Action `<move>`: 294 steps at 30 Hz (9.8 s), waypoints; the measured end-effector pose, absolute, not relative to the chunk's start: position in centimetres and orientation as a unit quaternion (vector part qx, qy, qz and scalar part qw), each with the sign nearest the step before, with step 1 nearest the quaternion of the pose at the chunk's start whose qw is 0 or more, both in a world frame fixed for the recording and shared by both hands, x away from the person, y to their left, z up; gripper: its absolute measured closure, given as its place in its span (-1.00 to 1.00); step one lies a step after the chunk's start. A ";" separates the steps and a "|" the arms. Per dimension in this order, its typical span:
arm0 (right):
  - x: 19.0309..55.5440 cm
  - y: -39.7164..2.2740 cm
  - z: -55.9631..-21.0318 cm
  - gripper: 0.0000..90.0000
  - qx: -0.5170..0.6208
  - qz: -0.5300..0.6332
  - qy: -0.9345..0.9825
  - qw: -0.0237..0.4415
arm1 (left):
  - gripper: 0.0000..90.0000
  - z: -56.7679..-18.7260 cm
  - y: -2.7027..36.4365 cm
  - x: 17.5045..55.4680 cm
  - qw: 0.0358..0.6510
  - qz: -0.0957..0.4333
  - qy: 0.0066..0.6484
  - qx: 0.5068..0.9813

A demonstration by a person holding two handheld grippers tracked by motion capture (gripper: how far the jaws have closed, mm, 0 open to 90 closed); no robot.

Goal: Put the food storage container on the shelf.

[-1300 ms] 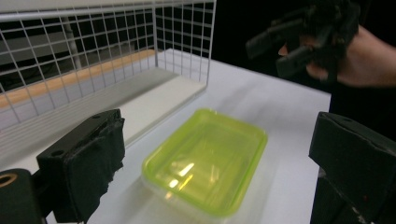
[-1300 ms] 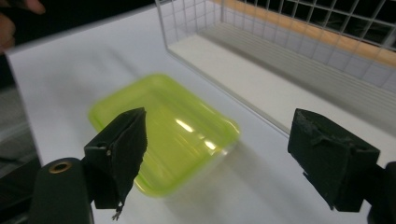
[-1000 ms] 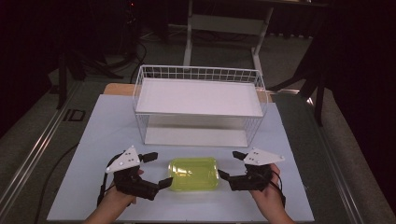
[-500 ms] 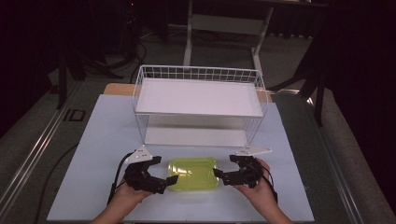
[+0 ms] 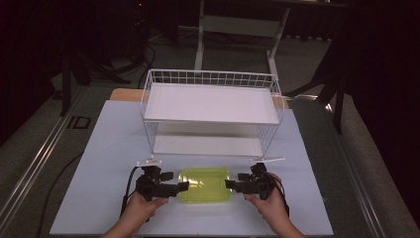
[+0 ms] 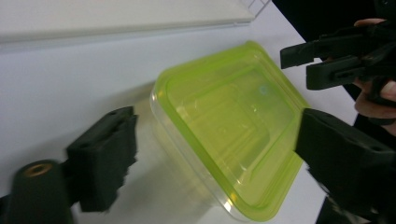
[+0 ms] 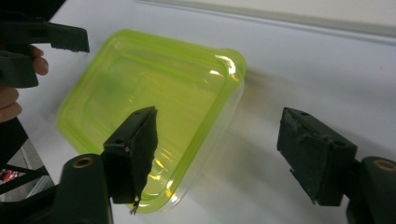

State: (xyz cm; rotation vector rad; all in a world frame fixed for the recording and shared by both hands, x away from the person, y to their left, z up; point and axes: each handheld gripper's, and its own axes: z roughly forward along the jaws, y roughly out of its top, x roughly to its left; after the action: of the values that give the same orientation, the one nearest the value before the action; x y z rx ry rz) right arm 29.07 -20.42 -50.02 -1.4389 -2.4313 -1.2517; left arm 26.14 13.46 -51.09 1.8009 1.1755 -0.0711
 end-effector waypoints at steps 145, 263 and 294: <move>36.9 -17.1 -48.8 0.11 -0.515 -0.446 -0.718 -0.146 | -0.30 -51.0 11.0 36.4 0.511 0.074 0.481 0.709; 32.2 -13.5 -48.5 -0.36 -0.412 -0.466 -0.773 -0.125 | -0.95 -48.8 12.7 26.6 0.550 0.131 0.348 0.748; 28.3 -19.2 -48.7 -0.65 -0.365 -0.478 -0.791 -0.112 | -0.95 -49.5 16.0 23.8 0.563 0.120 0.343 0.742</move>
State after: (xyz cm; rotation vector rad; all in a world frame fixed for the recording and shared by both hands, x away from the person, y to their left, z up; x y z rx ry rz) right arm 28.33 -19.23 -48.74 -1.2359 -2.6795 -1.6188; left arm 23.79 16.03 -49.48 1.7466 0.8084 0.2828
